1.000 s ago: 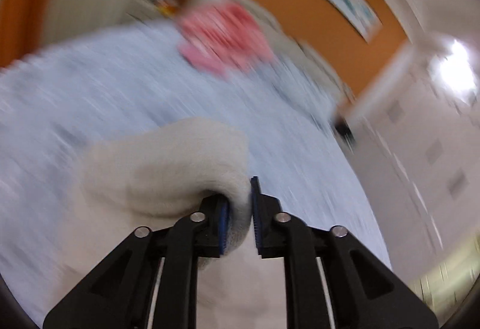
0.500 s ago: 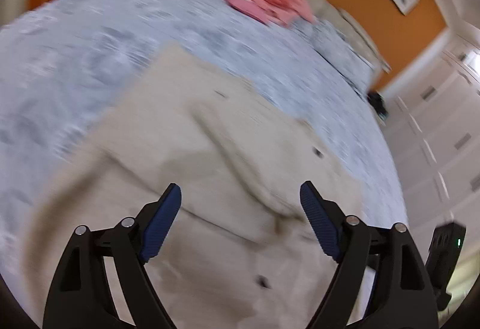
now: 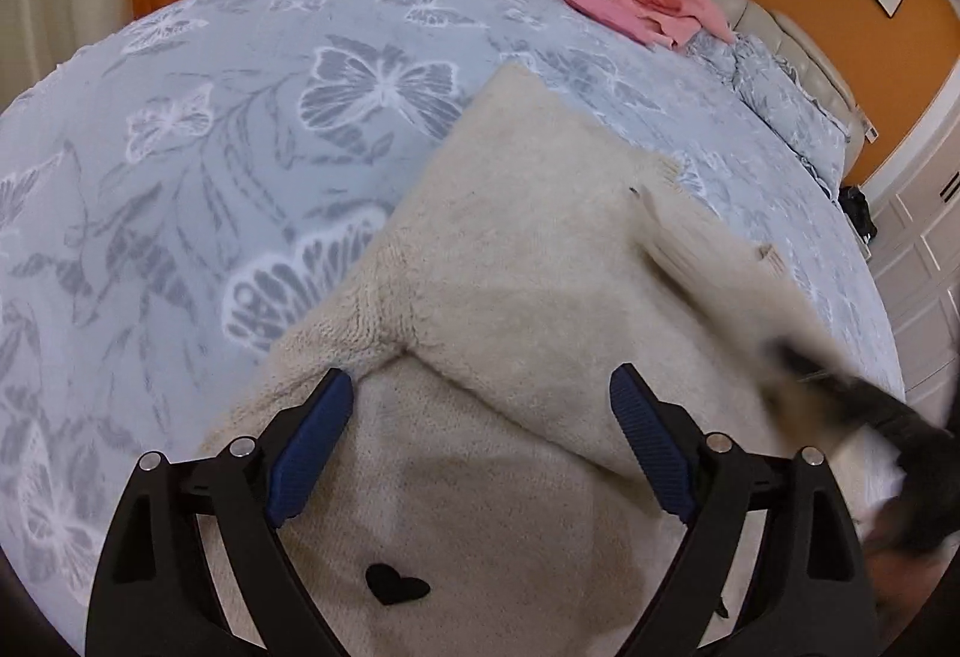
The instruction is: Fold small clothes
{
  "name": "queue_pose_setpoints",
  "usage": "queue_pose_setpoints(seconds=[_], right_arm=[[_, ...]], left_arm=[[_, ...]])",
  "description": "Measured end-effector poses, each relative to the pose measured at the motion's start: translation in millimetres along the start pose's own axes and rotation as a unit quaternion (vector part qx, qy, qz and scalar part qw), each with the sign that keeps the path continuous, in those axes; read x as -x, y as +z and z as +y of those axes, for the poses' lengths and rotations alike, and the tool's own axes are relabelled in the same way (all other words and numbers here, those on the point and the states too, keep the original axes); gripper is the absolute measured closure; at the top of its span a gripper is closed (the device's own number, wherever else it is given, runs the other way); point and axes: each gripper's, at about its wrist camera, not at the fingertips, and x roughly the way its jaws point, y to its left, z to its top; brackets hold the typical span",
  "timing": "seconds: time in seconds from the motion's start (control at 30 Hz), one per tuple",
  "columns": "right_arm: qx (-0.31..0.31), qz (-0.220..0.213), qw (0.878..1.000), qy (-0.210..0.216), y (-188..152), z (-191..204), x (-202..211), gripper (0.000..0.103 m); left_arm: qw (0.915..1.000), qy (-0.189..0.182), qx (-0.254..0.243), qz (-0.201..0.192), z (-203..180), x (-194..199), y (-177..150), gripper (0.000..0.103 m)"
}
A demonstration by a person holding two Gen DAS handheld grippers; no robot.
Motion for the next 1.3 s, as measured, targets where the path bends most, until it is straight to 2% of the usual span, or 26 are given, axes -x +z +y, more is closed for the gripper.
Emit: queue_pose_setpoints(seconds=[0.03, 0.1, 0.13, 0.17, 0.2, 0.23, 0.27, 0.3, 0.4, 0.5, 0.57, 0.63, 0.67, 0.7, 0.73, 0.8, 0.87, 0.9, 0.97, 1.0, 1.03, 1.1, 1.13, 1.17, 1.23, 1.3], right_arm=[[-0.047, -0.031, 0.998, 0.001, -3, -30, 28, 0.088], [-0.117, -0.057, 0.991, 0.009, -22, -85, 57, 0.085], [-0.136, -0.048, 0.99, -0.007, -34, -109, 56, 0.082], [-0.144, -0.007, 0.989, -0.036, -47, -131, 45, 0.064], [-0.161, 0.039, 0.984, -0.06, -60, -147, 34, 0.063], [-0.186, 0.056, 0.98, -0.043, -70, -160, 31, 0.065], [-0.205, 0.043, 0.978, -0.011, -76, -168, 37, 0.066], [-0.219, 0.022, 0.975, 0.008, -81, -174, 48, 0.061], [-0.226, -0.009, 0.974, 0.018, -77, -181, 63, 0.04], [-0.249, -0.004, 0.968, 0.044, -66, -196, 55, 0.037], [-0.267, 0.002, 0.962, 0.048, -58, -208, 40, 0.037], [-0.285, 0.006, 0.957, 0.058, -52, -217, 20, 0.044], [-0.281, 0.007, 0.957, 0.063, -49, -217, 19, 0.083], [-0.273, 0.012, 0.96, 0.068, -42, -215, 16, 0.093], [-0.267, -0.005, 0.96, 0.079, -37, -212, 24, 0.093], [-0.234, -0.06, 0.965, 0.099, -24, -200, 57, 0.094], [-0.204, -0.117, 0.966, 0.109, -18, -196, 88, 0.094], [-0.199, -0.124, 0.967, 0.099, -19, -198, 91, 0.094], [-0.195, -0.087, 0.975, 0.065, -30, -211, 69, 0.093], [-0.206, -0.034, 0.977, 0.044, -42, -223, 40, 0.093], [-0.231, 0.011, 0.972, 0.04, -59, -235, 15, 0.093], [-0.263, -0.026, 0.962, 0.072, -70, -243, 26, 0.092], [-0.273, -0.029, 0.959, 0.064, -70, -243, 36, 0.089], [-0.281, -0.038, 0.957, 0.059, -72, -242, 47, 0.08], [-0.276, -0.039, 0.959, 0.049, -80, -236, 70, 0.076], [-0.262, -0.031, 0.964, 0.037, -95, -230, 94, 0.07]], left_arm=[[1.0, -0.004, -0.004, -0.002, 0, 1, -1, 0.018], [0.9998, -0.009, -0.015, -0.002, 1, -1, -5, 0.018], [0.9997, -0.006, -0.026, -0.001, -2, -2, -8, 0.017], [0.9991, 0.007, -0.04, -0.006, -6, -3, -12, 0.017], [0.9986, 0.014, -0.05, -0.008, -9, -4, -14, 0.016], [0.998, 0.022, -0.059, -0.008, -12, -4, -16, 0.016], [0.9978, 0.025, -0.061, -0.006, -15, -3, -16, 0.016], [0.9984, 0.017, -0.053, -0.003, -15, 1, -14, 0.016], [0.9996, -0.023, -0.002, -0.016, -6, 19, 0, 0.016], [0.9976, -0.041, 0.046, -0.031, 1, 22, 28, 0.013], [0.9972, -0.043, 0.058, -0.017, -2, 3, 49, 0.012], [0.9977, -0.035, 0.058, -0.002, -5, -21, 62, 0.013], [0.9981, -0.02, 0.058, 0.006, -6, -39, 70, 0.019], [0.9983, -0.015, 0.056, 0.008, -7, -51, 75, 0.052], [0.9985, -0.011, 0.053, 0.011, -8, -59, 81, 0.079], [0.9977, -0.02, 0.064, 0.002, -6, -62, 92, 0.092], [0.9977, -0.02, 0.06, -0.023, -5, -56, 100, 0.092], [0.9984, -0.009, 0.048, -0.03, -4, -56, 100, 0.092], [0.9992, 0.019, 0.031, -0.015, 0, -70, 95, 0.092], [0.9992, 0.025, 0.027, -0.012, 3, -75, 91, 0.091], [0.9992, 0.028, 0.019, -0.022, 4, -75, 88, 0.088], [0.9989, 0.035, 0.011, -0.029, 2, -70, 85, 0.084], [0.9991, 0.027, 0.021, -0.026, 5, -66, 85, 0.082], [0.9988, 0.011, 0.042, -0.022, 11, -59, 84, 0.079], [0.9975, -0.004, 0.068, -0.017, 21, -41, 78, 0.064], [0.9971, -0.019, 0.073, -0.007, 31, -17, 65, 0.059]])
